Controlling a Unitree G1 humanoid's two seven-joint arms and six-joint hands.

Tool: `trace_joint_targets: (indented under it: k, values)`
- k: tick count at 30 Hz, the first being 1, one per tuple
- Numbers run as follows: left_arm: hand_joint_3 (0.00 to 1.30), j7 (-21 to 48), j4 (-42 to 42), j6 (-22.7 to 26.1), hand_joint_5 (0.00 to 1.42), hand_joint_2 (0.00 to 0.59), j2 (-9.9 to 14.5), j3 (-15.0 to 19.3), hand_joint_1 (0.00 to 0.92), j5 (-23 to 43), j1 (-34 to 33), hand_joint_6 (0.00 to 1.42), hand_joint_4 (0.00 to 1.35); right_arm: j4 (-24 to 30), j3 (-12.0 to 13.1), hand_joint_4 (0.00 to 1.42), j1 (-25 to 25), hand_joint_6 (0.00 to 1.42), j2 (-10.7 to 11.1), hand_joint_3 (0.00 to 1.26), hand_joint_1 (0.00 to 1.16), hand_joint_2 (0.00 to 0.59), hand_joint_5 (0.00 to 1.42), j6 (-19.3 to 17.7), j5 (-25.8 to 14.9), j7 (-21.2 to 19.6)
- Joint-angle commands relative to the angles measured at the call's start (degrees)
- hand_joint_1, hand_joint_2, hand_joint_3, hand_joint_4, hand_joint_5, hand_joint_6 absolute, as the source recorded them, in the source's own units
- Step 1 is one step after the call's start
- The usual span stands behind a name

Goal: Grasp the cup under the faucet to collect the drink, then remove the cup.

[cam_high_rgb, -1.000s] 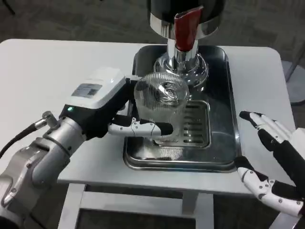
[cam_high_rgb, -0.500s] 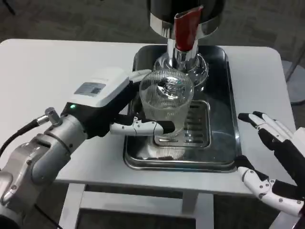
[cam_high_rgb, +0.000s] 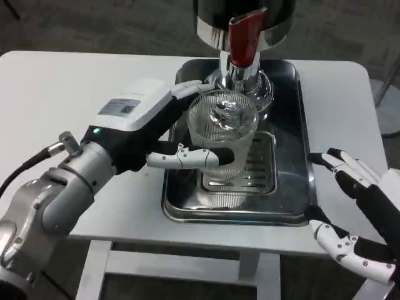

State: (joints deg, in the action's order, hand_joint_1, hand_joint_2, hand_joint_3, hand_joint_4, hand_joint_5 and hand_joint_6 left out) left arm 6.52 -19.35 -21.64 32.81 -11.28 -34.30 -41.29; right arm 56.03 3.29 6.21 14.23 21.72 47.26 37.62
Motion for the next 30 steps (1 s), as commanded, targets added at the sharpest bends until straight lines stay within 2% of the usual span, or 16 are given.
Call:
trace_joint_targets:
  k: [1, 5, 14, 20, 25, 28, 30]
  values:
    - [0.19, 0.78, 2.73, 0.01, 0.22, 0.109, 0.98, 0.77, 0.103, 1.05, 1.52, 0.38, 0.02, 0.29, -0.13, 0.0, 0.97, 0.16, 0.32, 0.11, 0.4, 0.508, 0.0, 0.52, -0.48, -0.36]
    - [0.15, 0.97, 6.1, -0.11, 0.22, 0.116, 1.73, 2.22, 0.103, 1.97, 3.61, 0.38, 0.02, 0.07, -0.67, 0.0, 0.69, 0.16, 0.31, 0.11, 0.4, 0.508, 0.0, 0.56, -0.43, -0.51]
    - [0.17, 2.59, 12.84, 1.1, 0.22, 0.118, 4.27, 5.83, 0.1, 3.98, 8.34, 0.37, 0.01, -0.37, -1.4, 0.0, 0.35, 0.16, 0.28, 0.12, 0.4, 0.508, 0.0, 0.98, -0.56, -0.51]
    - [0.18, 3.33, 18.66, 1.76, 0.22, 0.119, 5.7, 9.71, 0.099, 6.23, 12.63, 0.36, 0.02, -0.1, -1.36, 0.0, 0.61, 0.16, 0.22, 0.12, 0.4, 0.508, 0.0, 1.34, -0.65, -0.72]
    - [0.2, 3.35, 25.53, 2.01, 0.23, 0.128, 7.02, 16.9, 0.082, 10.92, 17.8, 0.39, 0.06, 0.19, -1.51, 0.0, 0.44, 0.16, 0.09, 0.12, 0.4, 0.508, 0.0, 1.44, -0.74, -1.12]
    - [0.22, 3.68, 29.06, 1.05, 0.28, 0.147, 7.36, 24.02, 0.059, 19.0, 19.15, 0.4, 0.15, 0.17, -1.77, 0.0, 0.11, 0.16, 0.08, 0.12, 0.4, 0.508, 0.0, 1.59, -0.75, -1.25]
    - [0.25, 4.97, 29.57, 0.81, 0.31, 0.155, 7.56, 26.19, 0.024, 23.71, 18.58, 0.41, 0.19, 0.18, -1.98, 0.0, 0.04, 0.16, 0.13, 0.12, 0.4, 0.508, 0.0, 1.7, -0.7, -1.3]
